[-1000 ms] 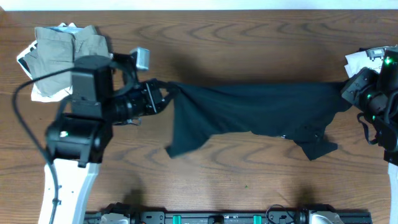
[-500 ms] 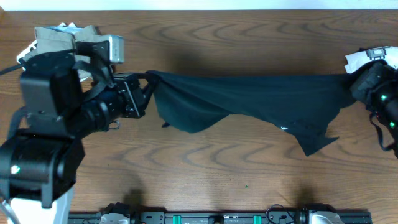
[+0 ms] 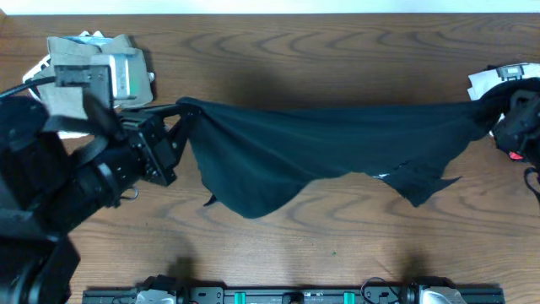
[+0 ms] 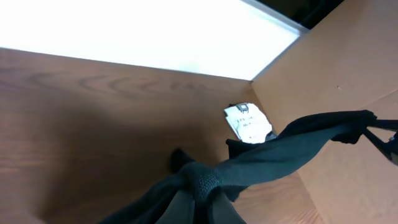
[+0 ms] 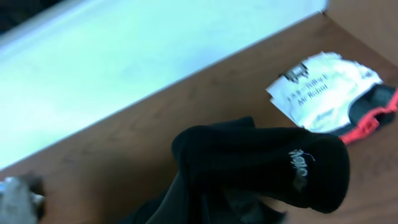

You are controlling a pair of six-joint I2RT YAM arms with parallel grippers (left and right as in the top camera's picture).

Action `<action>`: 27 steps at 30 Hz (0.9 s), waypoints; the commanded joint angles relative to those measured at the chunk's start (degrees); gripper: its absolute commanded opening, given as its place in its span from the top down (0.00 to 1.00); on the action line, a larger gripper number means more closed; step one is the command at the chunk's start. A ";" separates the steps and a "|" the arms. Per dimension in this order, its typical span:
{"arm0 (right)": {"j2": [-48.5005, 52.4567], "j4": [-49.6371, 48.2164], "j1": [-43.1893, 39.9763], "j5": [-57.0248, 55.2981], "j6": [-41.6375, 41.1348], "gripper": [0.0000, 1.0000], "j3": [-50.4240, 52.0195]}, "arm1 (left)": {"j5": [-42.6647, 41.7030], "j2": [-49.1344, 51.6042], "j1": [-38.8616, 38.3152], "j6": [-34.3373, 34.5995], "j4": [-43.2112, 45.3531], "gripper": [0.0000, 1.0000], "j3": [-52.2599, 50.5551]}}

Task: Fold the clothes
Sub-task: 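Lift the black shirt with both grippers and stretch it apart, sweeping forward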

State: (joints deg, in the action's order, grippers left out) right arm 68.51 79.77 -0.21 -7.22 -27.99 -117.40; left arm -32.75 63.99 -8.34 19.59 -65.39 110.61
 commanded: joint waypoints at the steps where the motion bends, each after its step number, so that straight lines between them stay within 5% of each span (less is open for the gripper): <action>1: -0.48 0.09 -0.59 1.49 0.85 0.99 -3.74 | 0.50 -0.90 0.28 -0.70 -0.61 0.94 3.78; 27: 0.04 -3.34 -0.59 1.88 -0.68 0.98 -8.61 | 13.51 0.61 0.28 1.03 2.08 0.94 5.62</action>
State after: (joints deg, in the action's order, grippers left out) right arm 68.23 77.10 -0.21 -4.62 -28.25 -125.10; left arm -21.37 64.55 -8.36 19.90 -64.16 115.24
